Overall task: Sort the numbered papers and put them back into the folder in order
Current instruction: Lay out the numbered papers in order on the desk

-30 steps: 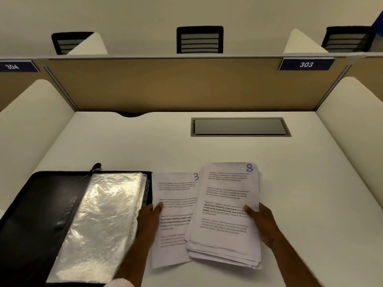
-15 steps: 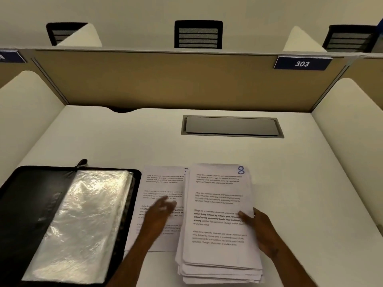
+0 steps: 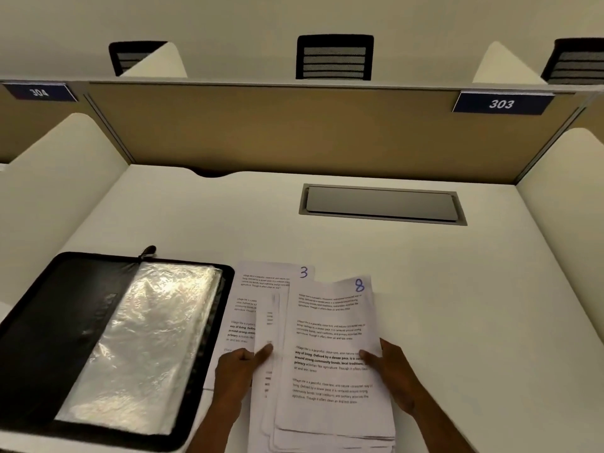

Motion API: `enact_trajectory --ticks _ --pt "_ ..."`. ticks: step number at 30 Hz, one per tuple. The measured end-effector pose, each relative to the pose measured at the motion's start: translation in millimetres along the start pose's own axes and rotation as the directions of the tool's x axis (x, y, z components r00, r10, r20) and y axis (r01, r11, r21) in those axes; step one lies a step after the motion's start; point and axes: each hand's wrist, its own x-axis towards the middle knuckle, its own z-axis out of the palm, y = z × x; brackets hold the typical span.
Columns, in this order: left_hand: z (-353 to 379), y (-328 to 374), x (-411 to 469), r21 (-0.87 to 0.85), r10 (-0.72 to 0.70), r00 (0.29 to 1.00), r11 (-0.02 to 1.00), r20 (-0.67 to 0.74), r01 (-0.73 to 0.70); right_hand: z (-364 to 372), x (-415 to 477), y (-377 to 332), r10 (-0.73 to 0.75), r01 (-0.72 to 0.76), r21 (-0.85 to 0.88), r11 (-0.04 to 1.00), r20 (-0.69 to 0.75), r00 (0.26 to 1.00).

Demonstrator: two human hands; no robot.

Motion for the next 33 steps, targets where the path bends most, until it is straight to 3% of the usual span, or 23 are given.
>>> enact_trajectory --ticks 4,8,10,12,14,15,16,18,25,30,33 --pt "-21.7 5.1 8.6 -0.006 -0.007 1.0 1.0 -0.016 0.006 -25.4 1.2 -0.8 0.025 -0.02 0.072 0.997 -0.071 0.997" --pt "-43.7 2.9 26.9 0.127 0.028 0.987 0.992 -0.161 -0.008 -51.4 -8.2 -11.2 0.014 0.005 0.151 0.988 -0.125 0.992" --pt "-39.2 3.4 26.4 0.281 0.162 0.948 0.956 -0.274 -0.082 -61.2 -12.1 -14.6 0.027 -0.004 0.202 0.979 -0.113 0.993" --pt "-26.0 7.4 15.6 0.366 0.37 0.868 0.898 -0.331 -0.243 -65.5 -14.6 -16.3 0.045 -0.02 0.245 0.969 -0.096 0.994" --pt "-4.3 12.1 -0.7 0.268 0.376 0.909 0.908 -0.178 -0.323 -65.1 -17.5 -15.7 0.055 -0.032 0.271 0.962 -0.079 0.995" --pt "9.9 12.5 -9.3 0.158 0.262 0.965 0.953 -0.007 -0.257 -62.8 -19.2 -15.5 0.061 -0.039 0.277 0.96 -0.07 0.996" --pt "24.1 13.8 -19.0 0.07 0.119 0.975 0.989 0.186 -0.134 -59.9 -20.7 -14.9 0.065 -0.045 0.28 0.959 -0.062 0.996" --pt "43.5 5.3 -28.4 0.065 -0.031 0.926 0.998 0.376 0.007 -53.8 -23.1 -12.7 0.072 -0.058 0.28 0.958 -0.04 0.997" --pt "61.4 -14.7 -21.8 0.136 0.028 0.979 0.989 0.203 -0.056 -55.3 -31.2 3.6 0.062 -0.048 0.203 0.978 -0.061 0.996" --pt "47.9 -11.7 -18.8 0.21 0.145 0.988 0.969 -0.045 -0.133 -74.6 -28.8 8.7 0.039 -0.012 0.146 0.989 -0.188 0.981" --pt "31.1 -13.2 -9.7 0.271 0.153 0.987 0.953 -0.045 -0.135 -108.9 -27.4 2.8 0.029 -0.015 0.057 0.998 -0.245 0.969"
